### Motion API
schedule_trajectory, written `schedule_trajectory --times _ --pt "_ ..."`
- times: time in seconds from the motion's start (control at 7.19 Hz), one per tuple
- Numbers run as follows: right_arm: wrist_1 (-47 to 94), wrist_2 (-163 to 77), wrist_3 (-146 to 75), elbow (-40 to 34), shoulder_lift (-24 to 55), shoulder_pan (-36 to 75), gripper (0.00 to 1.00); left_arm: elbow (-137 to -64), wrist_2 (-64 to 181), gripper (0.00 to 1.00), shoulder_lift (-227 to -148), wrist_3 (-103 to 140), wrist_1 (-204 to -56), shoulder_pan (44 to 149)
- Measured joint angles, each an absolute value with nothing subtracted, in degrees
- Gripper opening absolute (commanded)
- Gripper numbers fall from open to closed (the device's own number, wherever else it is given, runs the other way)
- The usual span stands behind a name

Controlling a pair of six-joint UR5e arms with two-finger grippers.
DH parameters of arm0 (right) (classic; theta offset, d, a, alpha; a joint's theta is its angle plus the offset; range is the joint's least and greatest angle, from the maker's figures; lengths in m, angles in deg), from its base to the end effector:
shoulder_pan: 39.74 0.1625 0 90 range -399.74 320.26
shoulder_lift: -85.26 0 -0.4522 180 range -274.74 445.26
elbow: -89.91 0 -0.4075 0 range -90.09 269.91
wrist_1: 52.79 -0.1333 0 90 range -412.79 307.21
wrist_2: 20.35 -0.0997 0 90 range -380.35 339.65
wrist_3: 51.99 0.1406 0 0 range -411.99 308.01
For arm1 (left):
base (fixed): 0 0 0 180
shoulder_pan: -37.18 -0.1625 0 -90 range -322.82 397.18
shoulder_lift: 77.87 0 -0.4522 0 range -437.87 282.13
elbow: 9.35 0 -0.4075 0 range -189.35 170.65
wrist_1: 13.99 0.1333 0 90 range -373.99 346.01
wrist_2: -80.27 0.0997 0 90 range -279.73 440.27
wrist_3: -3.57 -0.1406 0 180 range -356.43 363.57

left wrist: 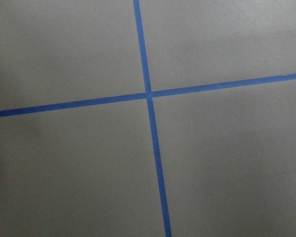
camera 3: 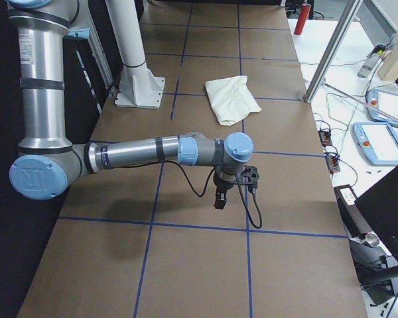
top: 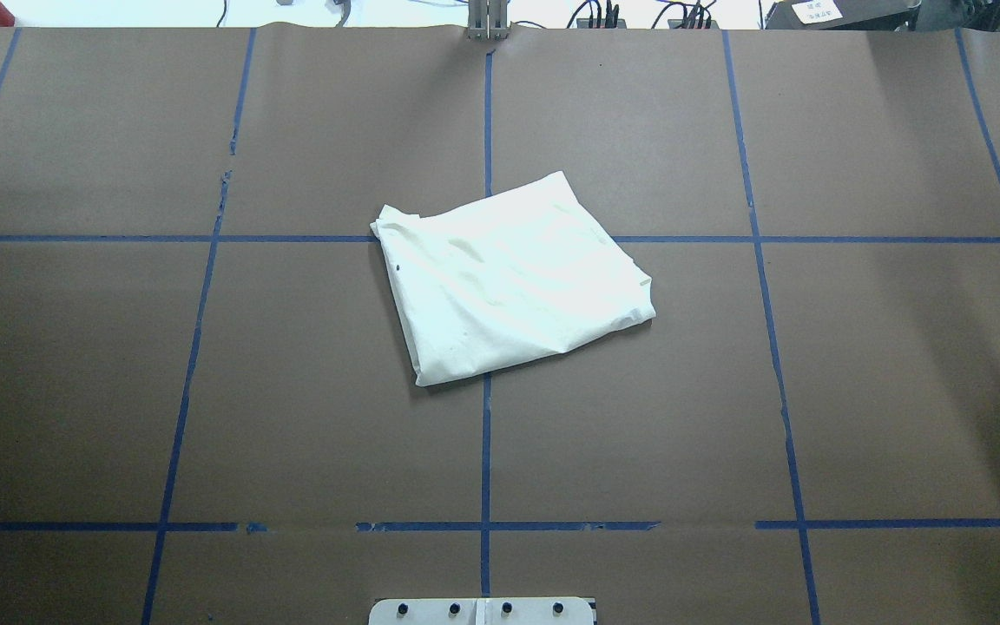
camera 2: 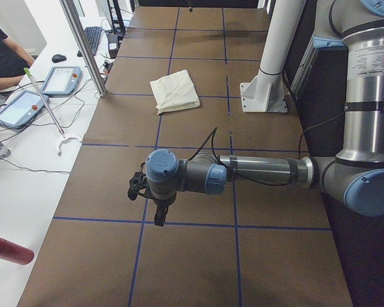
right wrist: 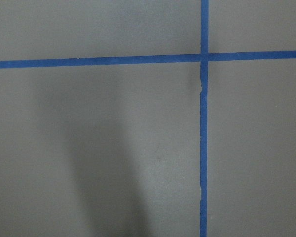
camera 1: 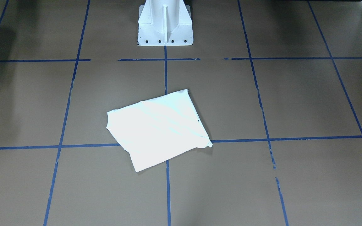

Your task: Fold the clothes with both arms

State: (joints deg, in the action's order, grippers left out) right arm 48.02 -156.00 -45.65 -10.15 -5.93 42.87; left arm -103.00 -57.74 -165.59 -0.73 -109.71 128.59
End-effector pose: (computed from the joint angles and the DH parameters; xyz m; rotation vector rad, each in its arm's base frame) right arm -0.0305 -0.4897 0.6534 -0.1270 -0.7871 -0.0039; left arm -0.0411 -0.4991 0.6856 0.1580 0.8303 0.0992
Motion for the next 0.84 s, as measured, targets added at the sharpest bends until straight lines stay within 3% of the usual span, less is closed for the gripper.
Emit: schedule_trajectory --times 0.28,0.84 --pt "47.54 -155.94 -45.66 -9.12 -5.19 42.87 1.00 -103.83 -57.33 1.00 -166.33 2.22 -108.91 128.43" --pt "46.77 -156.21 -45.36 -8.72 -5.74 42.87 1.00 -107.55 -53.84 1.00 -160.49 5.61 -107.17 127.68"
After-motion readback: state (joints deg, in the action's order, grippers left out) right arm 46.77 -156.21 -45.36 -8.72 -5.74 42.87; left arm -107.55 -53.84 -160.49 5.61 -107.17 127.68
